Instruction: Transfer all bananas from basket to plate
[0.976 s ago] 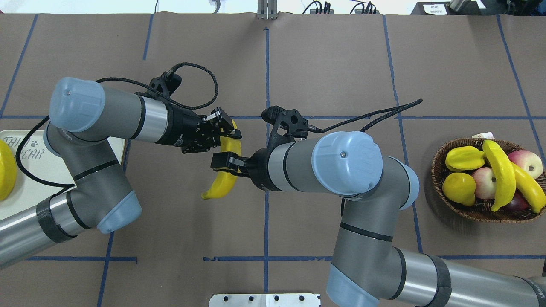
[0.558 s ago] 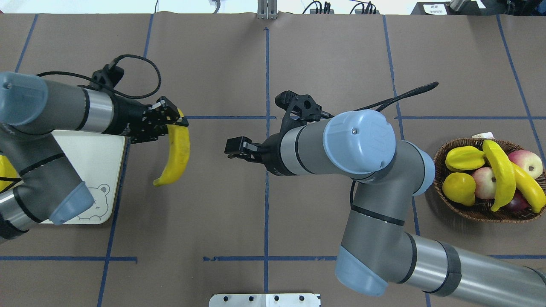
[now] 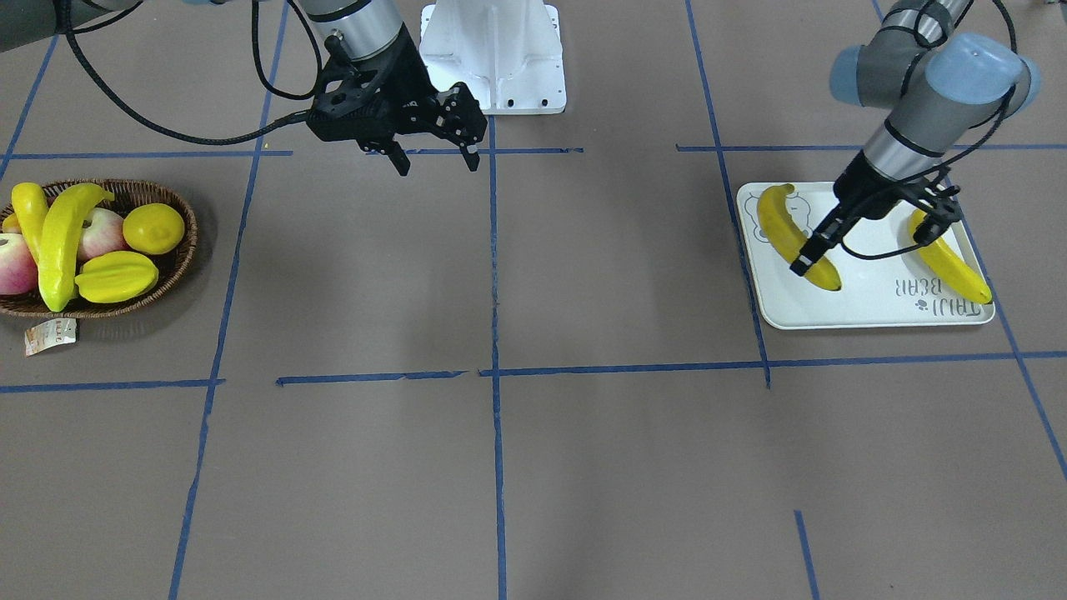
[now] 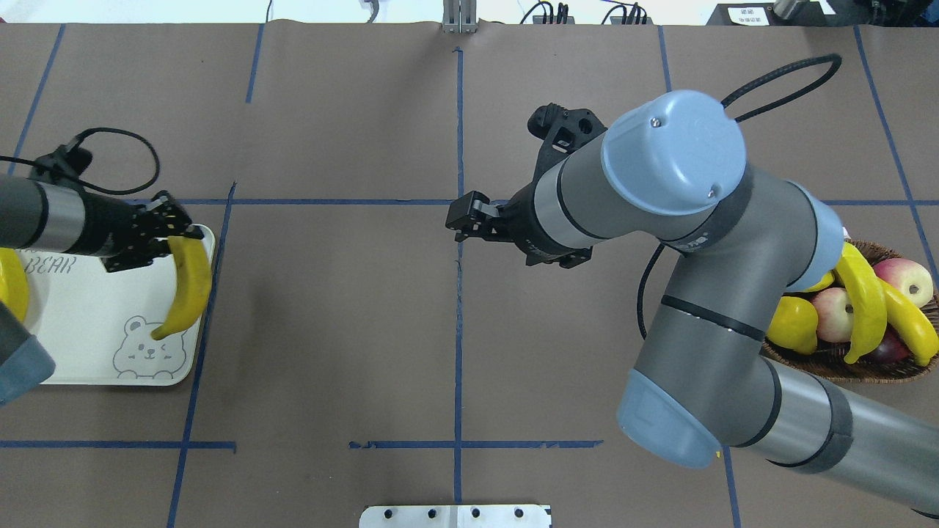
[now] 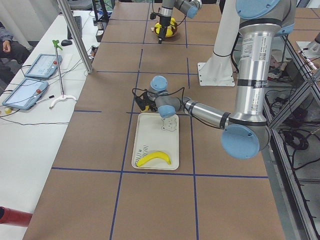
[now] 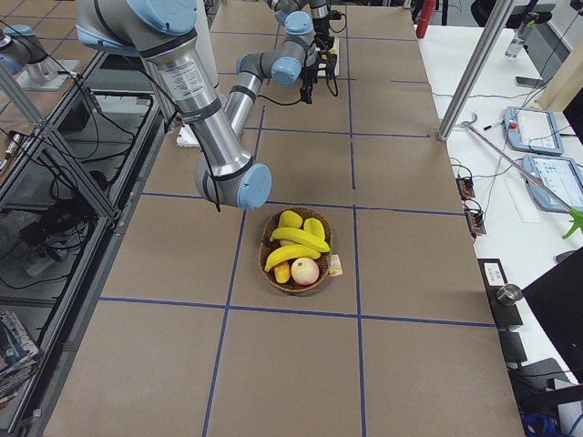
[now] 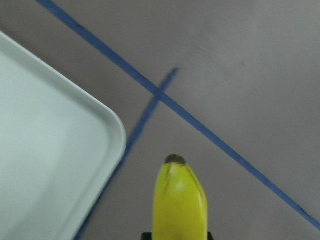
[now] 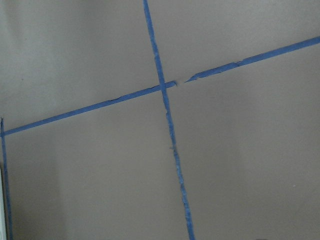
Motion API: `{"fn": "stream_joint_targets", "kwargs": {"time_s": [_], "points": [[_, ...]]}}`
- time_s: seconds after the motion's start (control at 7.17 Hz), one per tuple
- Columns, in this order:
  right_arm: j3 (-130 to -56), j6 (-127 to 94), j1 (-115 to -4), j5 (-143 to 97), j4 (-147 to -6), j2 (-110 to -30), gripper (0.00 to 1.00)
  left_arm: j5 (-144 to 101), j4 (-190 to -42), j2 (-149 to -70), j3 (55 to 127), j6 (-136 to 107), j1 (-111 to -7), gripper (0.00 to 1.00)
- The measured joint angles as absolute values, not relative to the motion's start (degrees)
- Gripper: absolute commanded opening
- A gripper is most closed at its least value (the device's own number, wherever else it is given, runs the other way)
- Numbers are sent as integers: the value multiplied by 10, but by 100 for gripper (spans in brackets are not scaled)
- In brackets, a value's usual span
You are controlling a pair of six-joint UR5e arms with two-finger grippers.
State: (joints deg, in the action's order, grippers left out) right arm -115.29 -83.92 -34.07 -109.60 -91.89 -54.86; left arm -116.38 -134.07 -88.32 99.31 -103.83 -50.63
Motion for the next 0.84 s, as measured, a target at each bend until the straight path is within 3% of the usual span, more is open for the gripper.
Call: {"fn": "stream_joint_targets", "kwargs": {"time_s": [0.42, 0.56, 0.7, 0.84], "points": [[-1158, -826, -346, -1095, -936, -556, 100, -1152, -1330, -849, 940, -1072, -562, 6], [-1159, -825, -345, -1092, -935, -556, 99, -1144, -1331, -849, 922, -1070, -571, 11], [-1159, -825, -344, -1091, -935, -557, 99, -1140, -1337, -851, 900, -1056, -577, 24], [-1159, -824, -343, -1090, -934, -558, 99, -1139, -1351, -853, 879, -1037, -582, 99]]}}
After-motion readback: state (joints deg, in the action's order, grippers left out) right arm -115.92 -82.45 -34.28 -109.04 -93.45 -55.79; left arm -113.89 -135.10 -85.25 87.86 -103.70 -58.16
